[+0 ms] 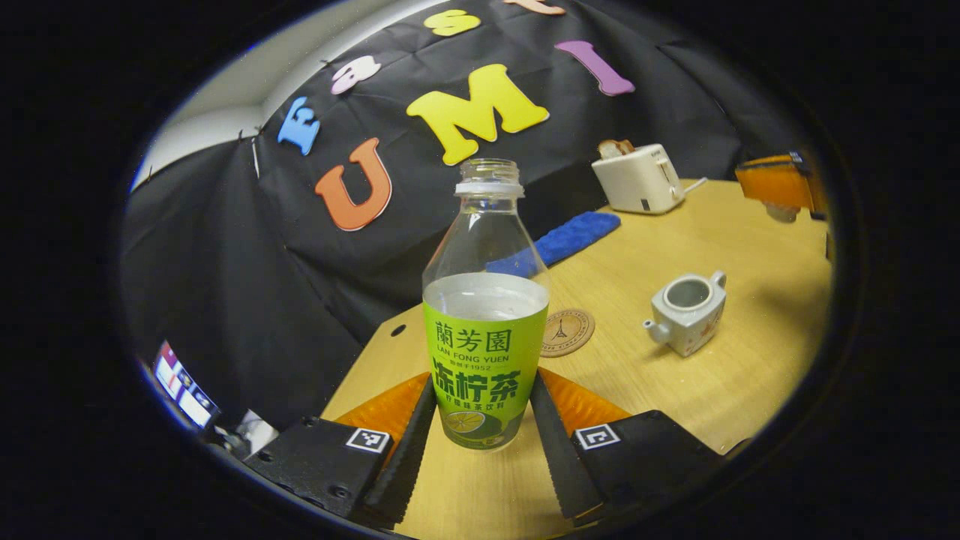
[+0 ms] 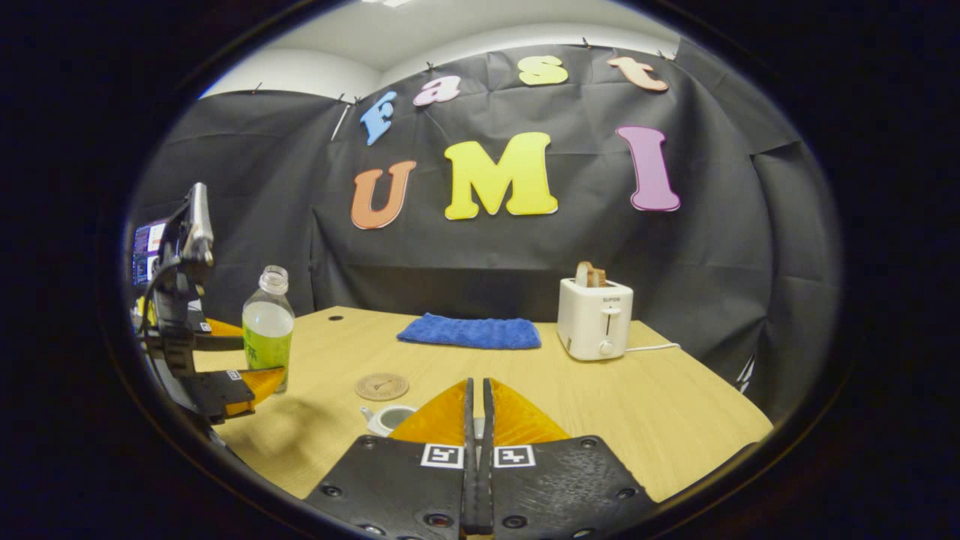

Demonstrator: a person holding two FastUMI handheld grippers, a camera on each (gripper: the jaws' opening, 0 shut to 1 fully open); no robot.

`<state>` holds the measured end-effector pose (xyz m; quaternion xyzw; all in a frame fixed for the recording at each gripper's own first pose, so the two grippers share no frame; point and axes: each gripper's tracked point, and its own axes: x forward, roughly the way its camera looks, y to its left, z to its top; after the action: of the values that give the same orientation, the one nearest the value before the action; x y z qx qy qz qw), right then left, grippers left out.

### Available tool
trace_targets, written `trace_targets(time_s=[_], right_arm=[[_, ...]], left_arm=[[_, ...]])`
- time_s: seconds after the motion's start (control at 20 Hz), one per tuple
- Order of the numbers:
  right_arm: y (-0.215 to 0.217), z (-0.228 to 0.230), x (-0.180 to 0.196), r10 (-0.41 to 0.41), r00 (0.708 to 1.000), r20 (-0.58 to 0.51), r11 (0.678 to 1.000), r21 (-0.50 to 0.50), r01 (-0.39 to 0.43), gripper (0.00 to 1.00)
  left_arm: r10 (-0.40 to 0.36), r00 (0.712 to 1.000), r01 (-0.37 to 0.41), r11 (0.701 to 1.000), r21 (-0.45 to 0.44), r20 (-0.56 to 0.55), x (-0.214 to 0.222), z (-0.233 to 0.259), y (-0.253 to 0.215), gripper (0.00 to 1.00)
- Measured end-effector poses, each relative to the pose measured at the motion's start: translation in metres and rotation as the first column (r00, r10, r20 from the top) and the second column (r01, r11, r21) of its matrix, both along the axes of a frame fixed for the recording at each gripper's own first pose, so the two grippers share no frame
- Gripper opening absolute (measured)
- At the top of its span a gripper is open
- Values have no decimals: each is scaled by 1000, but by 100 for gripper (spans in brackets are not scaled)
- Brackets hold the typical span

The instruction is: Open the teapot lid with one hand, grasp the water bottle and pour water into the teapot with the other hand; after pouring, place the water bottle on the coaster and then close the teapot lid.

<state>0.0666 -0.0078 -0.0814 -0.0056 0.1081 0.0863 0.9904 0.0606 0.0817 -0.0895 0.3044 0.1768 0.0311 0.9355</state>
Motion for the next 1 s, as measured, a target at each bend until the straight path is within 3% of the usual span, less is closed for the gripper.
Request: trace_targets(time_s=[0.2, 0.3, 0.45, 0.6, 1.0], right_arm=[[-12, -3, -3, -10, 1000, -4, 1000, -1, 10, 0], [-18, -5, -4, -13, 1000, -8, 1000, -5, 13, 0], [-27, -6, -7, -22, 1000, -9, 1000, -3, 22, 0], [-32, -11, -8, -22, 1000, -18, 1000, -6, 22, 0], [-43, -17, -11, -24, 999, -25, 1000, 2, 24, 0]], left_arm=[[-35, 998, 44, 981, 188, -53, -3, 5, -2, 74], [-48, 997, 66, 955, 290, -66, -1, 11, -1, 74], [-62, 993, 98, 896, 433, -96, 5, 13, 0, 74], [-80, 988, 138, 843, 520, -131, 8, 12, -6, 74], [-100, 964, 251, 646, 720, -246, 17, 13, -22, 74]])
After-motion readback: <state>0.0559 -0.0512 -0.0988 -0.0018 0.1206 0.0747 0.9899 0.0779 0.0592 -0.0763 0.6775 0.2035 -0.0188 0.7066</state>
